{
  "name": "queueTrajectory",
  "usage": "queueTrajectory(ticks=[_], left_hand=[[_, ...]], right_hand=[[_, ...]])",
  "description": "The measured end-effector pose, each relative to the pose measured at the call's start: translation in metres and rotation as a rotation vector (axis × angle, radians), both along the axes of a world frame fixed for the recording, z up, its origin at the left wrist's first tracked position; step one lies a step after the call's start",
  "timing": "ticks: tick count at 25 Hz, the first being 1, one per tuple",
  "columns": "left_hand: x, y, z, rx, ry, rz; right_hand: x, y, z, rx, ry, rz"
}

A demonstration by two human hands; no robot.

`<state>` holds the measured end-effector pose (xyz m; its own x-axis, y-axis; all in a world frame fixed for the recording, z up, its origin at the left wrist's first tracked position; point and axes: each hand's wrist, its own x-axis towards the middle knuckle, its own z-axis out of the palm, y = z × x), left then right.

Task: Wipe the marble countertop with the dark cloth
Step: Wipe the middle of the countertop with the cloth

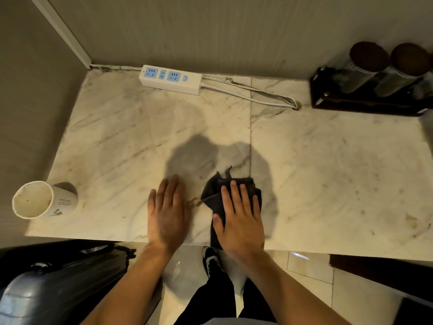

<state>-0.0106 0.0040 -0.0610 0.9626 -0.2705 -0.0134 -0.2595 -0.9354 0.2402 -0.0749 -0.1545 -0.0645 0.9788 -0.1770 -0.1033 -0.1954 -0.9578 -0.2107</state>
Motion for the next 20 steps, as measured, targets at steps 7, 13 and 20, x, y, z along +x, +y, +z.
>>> queueTrajectory(ticks=[7,13,20], left_hand=[[-0.023,-0.036,0.000,-0.037,0.025,-0.041],[-0.029,-0.055,0.002,-0.034,0.037,-0.044],[-0.026,-0.080,0.000,-0.089,0.087,-0.054]], right_hand=[[-0.025,-0.058,0.001,-0.001,-0.001,0.274],[-0.020,-0.110,0.002,-0.050,0.049,0.519],[0.006,-0.131,0.004,-0.066,0.058,0.547]])
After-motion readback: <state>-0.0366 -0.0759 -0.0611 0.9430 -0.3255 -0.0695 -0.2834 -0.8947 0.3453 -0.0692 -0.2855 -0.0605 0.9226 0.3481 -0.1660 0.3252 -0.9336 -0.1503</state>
